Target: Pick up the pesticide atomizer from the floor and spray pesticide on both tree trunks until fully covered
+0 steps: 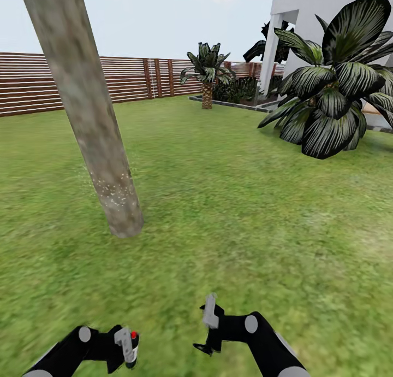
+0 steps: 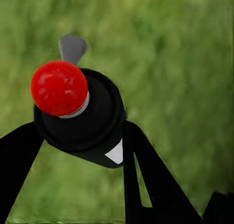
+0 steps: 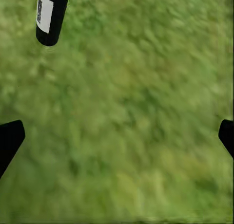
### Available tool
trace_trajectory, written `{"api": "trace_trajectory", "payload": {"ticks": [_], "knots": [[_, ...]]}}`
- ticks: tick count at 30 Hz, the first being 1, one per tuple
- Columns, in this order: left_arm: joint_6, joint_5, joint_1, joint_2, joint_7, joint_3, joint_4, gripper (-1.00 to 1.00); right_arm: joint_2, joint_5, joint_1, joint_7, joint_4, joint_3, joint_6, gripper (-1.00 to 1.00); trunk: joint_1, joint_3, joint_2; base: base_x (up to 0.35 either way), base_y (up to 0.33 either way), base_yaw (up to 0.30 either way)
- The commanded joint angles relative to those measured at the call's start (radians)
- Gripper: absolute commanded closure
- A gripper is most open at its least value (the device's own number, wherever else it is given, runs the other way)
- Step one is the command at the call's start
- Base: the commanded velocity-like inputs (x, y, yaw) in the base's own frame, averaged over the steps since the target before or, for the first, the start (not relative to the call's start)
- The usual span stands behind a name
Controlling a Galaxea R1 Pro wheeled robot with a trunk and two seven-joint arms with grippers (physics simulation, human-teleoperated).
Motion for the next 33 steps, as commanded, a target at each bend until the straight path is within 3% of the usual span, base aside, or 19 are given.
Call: {"api": "trace_trajectory", "payload": {"ticks": [1, 2, 4, 5, 6, 7, 8, 9, 10, 12, 14, 15, 21, 25, 33], "knots": [[-0.009, 0.006, 0.002, 0.003, 0.028, 0.024, -0.001, 1.0, 0.0, 0.008, 0.001, -0.031, 0.009, -0.035, -0.006, -1.0, 0.0, -0.001, 0.0, 0.0, 0.0, 0.0], [-0.008, 0.036, 0.005, 0.003, 0.08, 0.067, -0.001, 1.0, -0.028, 0.007, 0.003, -0.086, 0.041, -0.092, -0.007, -1.0, 0.0, -0.001, 0.0, 0.0, 0.0, 0.0], [-0.007, 0.112, 0.008, -0.003, 0.174, 0.166, 0.006, 1.0, -0.064, 0.006, 0.004, -0.197, 0.136, -0.253, -0.007, -1.0, 0.0, -0.001, 0.0, 0.0, 0.0, 0.0], [-0.01, 0.178, 0.009, -0.007, 0.235, 0.237, 0.04, 1.0, -0.087, 0.006, 0.005, -0.297, 0.208, -0.407, -0.011, -1.0, 0.0, -0.001, 0.0, 0.0, 0.0, 0.0], [-0.013, 0.222, 0.009, -0.008, 0.271, 0.277, 0.072, 1.0, -0.101, 0.006, 0.005, -0.359, 0.25, -0.507, -0.018, -1.0, 0.0, -0.001, 0.0, 0.0, 0.0, 0.0], [-0.036, 0.295, 0.01, -0.009, 0.33, 0.329, 0.133, 1.0, -0.124, 0.008, 0.007, -0.444, 0.305, -0.652, -0.047, -1.0, 0.0, -0.001, 0.0, 0.0, 0.0, 0.0], [-0.066, 0.338, 0.01, -0.009, 0.367, 0.353, 0.167, 1.0, -0.139, 0.008, 0.007, -0.489, 0.33, -0.722, -0.075, -1.0, 0.0, -0.001, 0.0, 0.0, 0.0, 0.0], [-0.141, 0.402, 0.014, -0.01, 0.435, 0.376, 0.218, 1.0, -0.158, 0.009, 0.01, -0.549, 0.352, -0.796, -0.127, -1.0, 0.0, -0.001, 0.0, 0.0, 0.0, 0.0], [-0.19, 0.438, 0.021, -0.01, 0.482, 0.385, 0.248, 1.0, -0.168, 0.009, 0.015, -0.585, 0.361, -0.825, -0.157, -1.0, 0.0, -0.001, 0.0, 0.0, 0.0, 0.0], [-0.307, 0.519, 0.054, -0.01, 0.626, 0.396, 0.305, 1.0, -0.183, 0.008, 0.053, -0.675, 0.374, -0.863, -0.226, -1.0, 0.0, -0.001, 0.0, 0.0, 0.0, 0.0], [-0.378, 0.562, 0.096, -0.009, 0.732, 0.4, 0.324, 1.0, -0.187, 0.008, 0.084, -0.717, 0.379, -0.874, -0.285, -1.0, 0.0, -0.001, 0.0, 0.0, 0.0, 0.0], [-0.386, 0.577, 0.104, -0.008, 0.745, 0.401, 0.326, 1.0, -0.188, 0.008, 0.087, -0.722, 0.38, -0.875, -0.292, -1.0, 0.0, -0.001, 0.0, 0.0, 0.0, 0.0], [-0.391, 0.636, 0.114, -0.005, 0.758, 0.401, 0.328, 1.0, -0.182, 0.007, 0.09, -0.727, 0.381, -0.88, -0.3, -1.0, 0.0, -0.001, 0.0, 0.0, 0.0, 0.0], [-0.392, 0.638, 0.114, -0.005, 0.758, 0.401, 0.329, 1.0, -0.179, 0.006, 0.09, -0.734, 0.381, -0.881, -0.3, -1.0, 0.0, -0.001, 0.0, 0.0, 0.0, 0.171], [-0.39, 0.638, 0.114, -0.009, 0.758, 0.401, 0.332, 1.0, -0.176, 0.006, 0.09, -0.842, 0.432, -0.88, -0.3, -1.0, 0.0, -0.001, 0.0, -0.045, 0.001, 0.274]]}}
